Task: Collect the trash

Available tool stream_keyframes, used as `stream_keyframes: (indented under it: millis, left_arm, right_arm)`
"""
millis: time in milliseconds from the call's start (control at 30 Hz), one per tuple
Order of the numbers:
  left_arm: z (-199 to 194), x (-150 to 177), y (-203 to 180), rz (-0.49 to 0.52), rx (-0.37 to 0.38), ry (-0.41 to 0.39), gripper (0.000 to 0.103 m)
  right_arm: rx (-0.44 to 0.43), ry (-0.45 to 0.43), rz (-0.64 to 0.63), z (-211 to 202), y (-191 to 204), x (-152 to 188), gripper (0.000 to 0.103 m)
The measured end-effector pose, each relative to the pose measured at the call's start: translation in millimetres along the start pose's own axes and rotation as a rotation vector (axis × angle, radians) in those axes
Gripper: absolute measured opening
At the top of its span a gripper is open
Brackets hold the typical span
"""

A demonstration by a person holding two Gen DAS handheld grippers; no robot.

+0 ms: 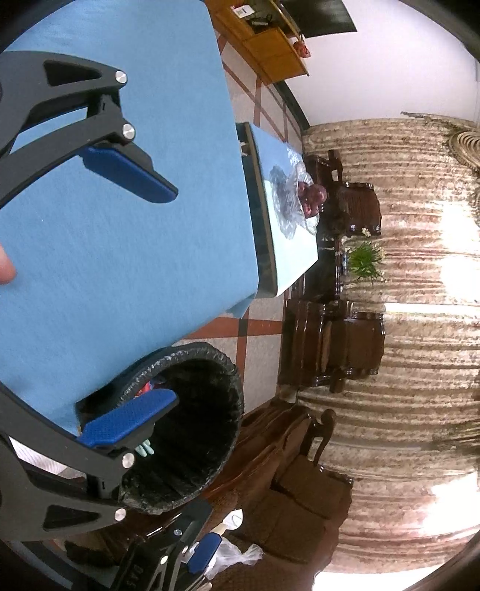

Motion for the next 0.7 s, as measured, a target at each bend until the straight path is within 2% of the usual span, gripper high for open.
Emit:
stream_keyframes:
  millis: [433,700]
  left_arm:
    - [-42.8,-2.9,0.1,0.010,-0.028,-0.047,0.098]
    - [-49.8,-7.3,0.0,0.012,-0.031,-0.061,0.098]
  right_arm:
    - [-0.022,-0.028,-0.041,-27.3,21.1,-13.3,0.097]
    - [-0.030,-0.028,-0.048,-33.2,24.8,-15.8,0.097]
Point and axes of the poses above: each gripper's, at about its wrist camera, not at the fingertips, and z roughly the way its jaws point, y to its left, x to its underside, the point moved 3 cm from there along z, roughly the way its jaws point, and after that the axes turned 6 degrees about x, right-handed, at the moved point
